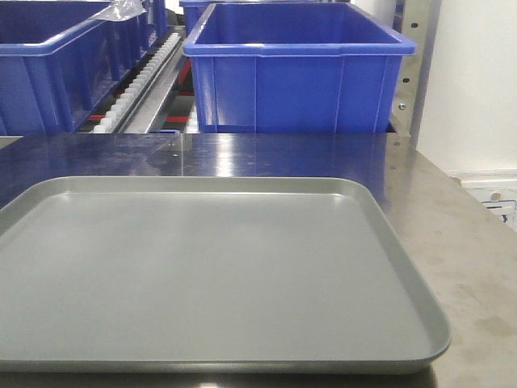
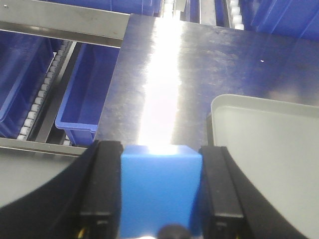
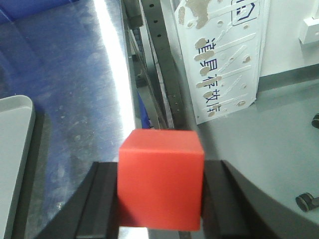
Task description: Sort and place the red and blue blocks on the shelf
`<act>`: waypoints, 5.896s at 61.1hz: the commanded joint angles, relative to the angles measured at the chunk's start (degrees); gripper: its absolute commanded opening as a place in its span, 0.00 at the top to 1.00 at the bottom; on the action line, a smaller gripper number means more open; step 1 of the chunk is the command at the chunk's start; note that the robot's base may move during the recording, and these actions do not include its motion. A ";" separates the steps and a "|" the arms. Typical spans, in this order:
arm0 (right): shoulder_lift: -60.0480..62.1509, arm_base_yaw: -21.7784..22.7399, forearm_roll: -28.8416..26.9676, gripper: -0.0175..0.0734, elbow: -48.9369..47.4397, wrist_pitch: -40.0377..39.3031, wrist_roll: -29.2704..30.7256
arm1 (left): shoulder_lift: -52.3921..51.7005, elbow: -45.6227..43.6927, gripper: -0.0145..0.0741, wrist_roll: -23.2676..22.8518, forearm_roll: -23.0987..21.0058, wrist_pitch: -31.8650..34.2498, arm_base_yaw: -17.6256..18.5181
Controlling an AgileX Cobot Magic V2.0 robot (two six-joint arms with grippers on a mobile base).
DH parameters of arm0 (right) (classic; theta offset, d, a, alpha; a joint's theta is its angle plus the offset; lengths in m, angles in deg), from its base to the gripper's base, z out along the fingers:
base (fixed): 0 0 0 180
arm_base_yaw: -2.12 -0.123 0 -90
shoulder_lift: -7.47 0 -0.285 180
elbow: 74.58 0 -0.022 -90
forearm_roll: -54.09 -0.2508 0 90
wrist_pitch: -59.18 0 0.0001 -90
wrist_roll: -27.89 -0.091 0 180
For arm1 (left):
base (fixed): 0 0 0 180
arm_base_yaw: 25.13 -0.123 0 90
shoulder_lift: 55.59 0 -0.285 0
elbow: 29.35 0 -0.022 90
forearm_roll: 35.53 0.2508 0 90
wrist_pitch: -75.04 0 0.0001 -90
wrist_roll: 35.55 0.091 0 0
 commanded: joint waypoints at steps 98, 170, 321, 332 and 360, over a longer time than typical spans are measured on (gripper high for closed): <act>-0.09 0.31 0.22 0.73 -1.48 -4.60 0.39 | -0.69 -0.73 0.70 -0.40 3.11 5.87 -0.05; -0.09 0.31 0.22 0.73 -1.48 -4.60 0.39 | -0.69 -0.73 0.70 -0.40 3.11 5.87 -0.05; -0.09 0.31 0.22 0.73 -1.48 -4.60 0.39 | -0.69 -0.73 0.70 -0.40 3.11 5.87 -0.05; -0.09 0.31 0.22 0.73 -1.48 -4.60 0.39 | -0.69 -0.73 0.70 -0.40 3.11 5.87 -0.05; -0.09 0.31 0.22 0.73 -1.48 -4.60 0.39 | -0.69 -0.73 0.70 -0.40 3.11 5.87 -0.05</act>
